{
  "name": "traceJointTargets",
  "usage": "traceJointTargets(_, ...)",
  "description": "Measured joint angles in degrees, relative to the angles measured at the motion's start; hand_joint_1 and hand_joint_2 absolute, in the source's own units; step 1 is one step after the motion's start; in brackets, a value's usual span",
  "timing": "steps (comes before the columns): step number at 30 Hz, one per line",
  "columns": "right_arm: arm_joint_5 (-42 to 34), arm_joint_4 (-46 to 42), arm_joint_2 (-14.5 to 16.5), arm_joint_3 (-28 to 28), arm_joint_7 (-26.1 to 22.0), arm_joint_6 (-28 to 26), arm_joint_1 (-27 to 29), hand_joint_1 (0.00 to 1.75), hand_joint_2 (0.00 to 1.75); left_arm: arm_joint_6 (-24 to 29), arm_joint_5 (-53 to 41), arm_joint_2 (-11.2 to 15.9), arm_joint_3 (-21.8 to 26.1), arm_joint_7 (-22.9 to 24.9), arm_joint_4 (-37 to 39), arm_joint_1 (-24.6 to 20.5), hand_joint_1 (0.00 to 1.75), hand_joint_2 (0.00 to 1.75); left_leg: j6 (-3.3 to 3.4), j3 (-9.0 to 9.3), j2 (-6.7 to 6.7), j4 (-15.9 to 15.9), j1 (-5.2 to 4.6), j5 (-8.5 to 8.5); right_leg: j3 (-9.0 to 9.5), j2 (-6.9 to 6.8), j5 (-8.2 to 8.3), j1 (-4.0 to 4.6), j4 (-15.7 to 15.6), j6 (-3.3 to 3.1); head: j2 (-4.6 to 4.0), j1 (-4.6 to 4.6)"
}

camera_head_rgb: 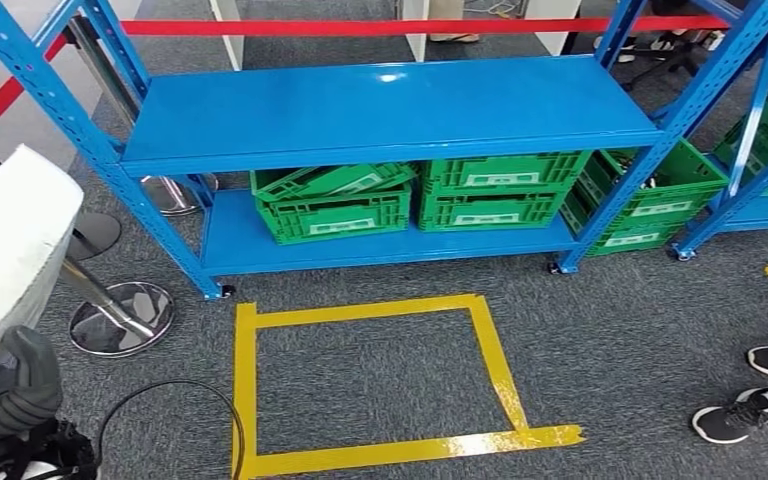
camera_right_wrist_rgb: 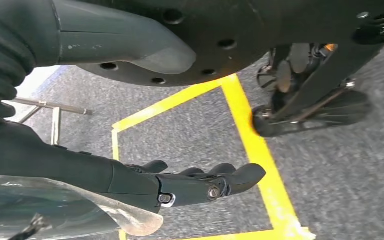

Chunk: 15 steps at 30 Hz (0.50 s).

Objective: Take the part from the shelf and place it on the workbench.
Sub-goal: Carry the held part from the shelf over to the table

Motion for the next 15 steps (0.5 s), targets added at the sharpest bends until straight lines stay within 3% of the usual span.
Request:
traceJointTargets(1,0.00,0.00,0.00,-0.01,0.00,0.00,-0.01,0.00,1.75,0.00,0.00,-0.01,0.00,0.00,0.00,0.00,1.75,1.75,-0.12,-0.88,0.01,0.51,0.05,0.26,1.57,0.00,1.42,-0.04,-1.09,0.06,0.00,0.01)
traceJointTargets(3,0.00,0.00,-0.01,-0.02,0.00,0.00,-0.12,0.00,1.75,0.00,0.00,-0.01,0.00,0.00,0.00,0.01,1.75,1.75,-0.49,-2.41,-0.01,1.65,0.10,0.63,6.94,0.00,3.77,-0.11,-8.01,0.09,0.00,0.03)
traceJointTargets(4,0.00,0.00,-0.01,-0.02,-0.01,0.00,-0.20,0.00,1.75,0.00,0.00,-0.01,0.01,0.00,0.00,0.00,1.75,1.75,-0.77,-3.04,-0.01,2.21,0.05,0.84,9.55,0.07,3.88,-0.08,-11.82,-0.05,0.00,-0.02)
traceJointTargets(6,0.01,0.00,-0.01,-0.02,-0.03,-0.01,-0.27,0.00,1.75,0.00,-0.01,-0.01,0.01,0.00,0.00,-0.08,1.75,1.75,-1.40,-3.91,0.01,2.85,-0.04,1.59,11.90,0.24,3.03,0.11,-15.82,-0.46,0.00,-0.07)
traceJointTargets(8,0.00,0.00,0.02,-0.02,-0.02,-0.01,-0.21,0.00,1.75,0.00,-0.03,0.01,0.00,0.00,0.00,-0.11,1.75,1.75,-2.09,-4.40,-0.10,2.89,0.02,2.35,11.49,0.19,3.56,0.15,-16.36,-1.34,0.00,-0.05)
traceJointTargets(9,-0.01,0.00,0.04,-0.02,-0.01,-0.01,-0.21,0.00,1.75,0.01,-0.02,0.02,-0.02,0.00,0.00,-0.09,1.75,1.75,-2.44,-4.73,-0.24,3.22,0.07,1.75,10.96,0.09,4.05,0.08,-16.52,-1.97,0.00,-0.10)
traceJointTargets(11,-0.01,0.00,0.09,-0.02,0.02,-0.01,-0.25,0.00,1.75,0.02,-0.01,0.05,-0.05,0.00,0.00,-0.07,1.75,1.75,-3.08,-5.95,-0.51,6.71,0.22,-2.58,9.57,-0.16,5.36,-0.07,-16.73,-3.22,0.00,-0.40)
traceJointTargets(13,0.00,0.00,0.08,-0.02,0.01,-0.02,-0.26,0.00,1.75,0.02,0.02,0.08,-0.08,0.00,0.00,-0.06,1.75,1.75,-3.52,-7.27,-0.55,13.65,0.36,-8.12,7.93,-0.26,6.68,0.15,-16.55,-3.75,0.00,-0.68)
traceJointTargets(14,0.00,0.00,0.08,-0.02,0.00,-0.01,-0.26,0.00,1.75,0.02,0.03,0.10,-0.08,0.00,0.00,-0.04,1.75,1.75,-3.58,-7.44,-0.56,16.74,0.38,-9.35,7.00,-0.30,7.34,0.29,-16.42,-3.82,0.00,-0.71)
traceJointTargets(15,0.00,0.00,0.08,-0.02,0.00,-0.01,-0.26,0.00,1.75,0.02,0.04,0.10,-0.09,0.00,0.00,-0.05,1.75,1.75,-3.49,-6.95,-0.56,18.43,0.37,-9.14,6.04,-0.34,7.98,0.46,-16.27,-3.84,0.00,-0.72)
